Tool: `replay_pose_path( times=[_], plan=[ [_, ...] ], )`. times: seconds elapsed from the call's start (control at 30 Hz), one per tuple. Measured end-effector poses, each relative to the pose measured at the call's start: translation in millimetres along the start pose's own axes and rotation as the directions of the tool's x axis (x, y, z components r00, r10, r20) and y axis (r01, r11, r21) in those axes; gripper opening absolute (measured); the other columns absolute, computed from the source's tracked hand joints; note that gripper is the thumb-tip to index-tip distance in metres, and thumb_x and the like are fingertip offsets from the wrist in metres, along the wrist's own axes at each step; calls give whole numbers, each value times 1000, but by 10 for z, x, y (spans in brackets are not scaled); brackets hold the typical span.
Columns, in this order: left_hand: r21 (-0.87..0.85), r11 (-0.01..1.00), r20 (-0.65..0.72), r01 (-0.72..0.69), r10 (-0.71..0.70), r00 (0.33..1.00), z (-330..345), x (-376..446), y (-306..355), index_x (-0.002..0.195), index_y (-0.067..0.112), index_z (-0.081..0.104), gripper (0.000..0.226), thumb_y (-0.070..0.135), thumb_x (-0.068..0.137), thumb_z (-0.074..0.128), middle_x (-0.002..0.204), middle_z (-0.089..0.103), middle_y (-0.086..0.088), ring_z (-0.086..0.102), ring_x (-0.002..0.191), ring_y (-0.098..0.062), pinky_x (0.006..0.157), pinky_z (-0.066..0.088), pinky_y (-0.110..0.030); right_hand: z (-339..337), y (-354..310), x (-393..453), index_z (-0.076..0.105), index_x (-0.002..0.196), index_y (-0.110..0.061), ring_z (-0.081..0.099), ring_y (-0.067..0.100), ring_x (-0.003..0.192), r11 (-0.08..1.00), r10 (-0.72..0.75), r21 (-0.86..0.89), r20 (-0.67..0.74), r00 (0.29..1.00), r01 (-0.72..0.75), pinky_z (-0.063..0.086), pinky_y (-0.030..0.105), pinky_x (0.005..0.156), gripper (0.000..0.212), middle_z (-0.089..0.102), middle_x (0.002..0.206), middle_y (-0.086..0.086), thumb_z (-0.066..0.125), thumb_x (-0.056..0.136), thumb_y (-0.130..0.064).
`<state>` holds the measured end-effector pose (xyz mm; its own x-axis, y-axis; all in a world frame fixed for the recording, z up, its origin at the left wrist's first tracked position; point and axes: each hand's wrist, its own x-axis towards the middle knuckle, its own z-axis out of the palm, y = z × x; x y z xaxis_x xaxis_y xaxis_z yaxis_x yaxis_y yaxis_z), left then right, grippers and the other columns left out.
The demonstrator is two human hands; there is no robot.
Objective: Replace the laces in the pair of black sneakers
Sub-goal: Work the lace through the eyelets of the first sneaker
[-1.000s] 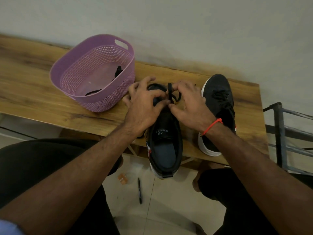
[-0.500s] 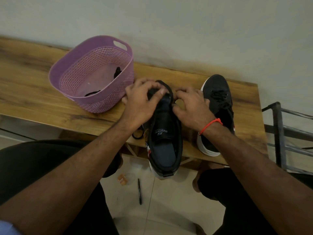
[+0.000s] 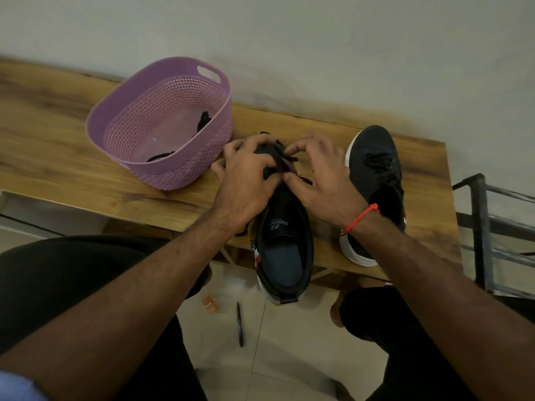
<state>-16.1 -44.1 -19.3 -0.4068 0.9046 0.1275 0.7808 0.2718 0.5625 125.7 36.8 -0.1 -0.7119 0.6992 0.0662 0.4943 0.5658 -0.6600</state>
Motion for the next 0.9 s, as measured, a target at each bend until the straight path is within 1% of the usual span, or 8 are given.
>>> replay_pose_path(
  times=[0.07, 0.17, 0.33, 0.5, 0.6, 0.67, 0.73, 0.9],
  plan=[
    [-52, 999, -56, -17, 14, 998, -20, 11, 2, 104, 40, 75, 18, 44, 86, 74, 149, 47, 16, 31, 133, -22, 96, 24, -41, 4, 32, -7, 47, 130, -31, 24, 26, 137, 990, 94, -113, 96, 991, -83, 25, 44, 106, 43, 29, 146, -2, 61, 90, -36],
    [-173, 983, -210, -63, 25, 977, -87, 35, 49, 100, 42, 75, 18, 50, 84, 73, 142, 51, 20, 32, 129, -13, 90, 20, -34, -21, 33, -1, 52, 126, -33, 21, 29, 141, 960, 215, -206, 118, 969, -188, 23, 50, 111, 34, 30, 150, -2, 59, 93, -41],
    [-328, 933, -485, -148, -32, 874, -255, 139, 100, 105, 28, 73, 23, 47, 94, 65, 130, 59, 14, 46, 126, -17, 100, 40, -52, -94, 24, 23, 58, 100, -37, 24, 28, 140, 952, 235, -221, 75, 969, -214, 24, 50, 107, 3, 39, 147, -5, 56, 97, -38],
    [-324, 946, -328, -18, -95, 940, -188, 131, -35, 109, 40, 70, 26, 56, 91, 60, 139, 52, 13, 40, 132, -20, 106, 37, -56, -50, 14, 29, 55, 100, -42, 28, 29, 138, 956, 238, -197, 87, 967, -217, 26, 47, 104, 7, 41, 145, -5, 56, 96, -36],
    [-50, 993, -33, 105, -107, 994, -100, 125, -64, 136, 36, 56, 48, 53, 92, 62, 166, 17, 2, 17, 147, -32, 114, 23, -59, -56, 32, 44, 60, 111, -41, 28, 29, 138, 955, 245, -198, 102, 964, -222, 25, 48, 106, 17, 41, 145, -5, 55, 97, -34],
    [94, 985, 113, 144, -154, 982, -59, 88, -50, 150, 35, 38, 70, 57, 90, 66, 169, -11, 0, 0, 151, -36, 115, 17, -61, -71, 38, 47, 61, 114, -42, 26, 28, 139, 957, 239, -194, 113, 964, -215, 24, 49, 108, 23, 40, 146, -5, 53, 98, -28],
    [146, 980, 182, 132, -158, 970, -47, 54, -39, 154, 40, 30, 81, 65, 86, 66, 167, -21, -2, -8, 151, -37, 116, 13, -62, -80, 36, 48, 62, 108, -45, 25, 27, 139, 964, 217, -180, 121, 969, -193, 23, 48, 108, 30, 40, 145, -7, 52, 98, -19],
    [165, 973, 212, 158, -192, 958, -124, 80, -32, 122, 44, 56, 47, 63, 81, 71, 169, -6, 0, -5, 152, -34, 116, 11, -59, -79, 14, 40, 59, 100, -49, 22, 25, 138, 967, 197, -194, 142, 970, -167, 22, 47, 106, 52, 37, 145, -10, 50, 88, 1]
  ],
)
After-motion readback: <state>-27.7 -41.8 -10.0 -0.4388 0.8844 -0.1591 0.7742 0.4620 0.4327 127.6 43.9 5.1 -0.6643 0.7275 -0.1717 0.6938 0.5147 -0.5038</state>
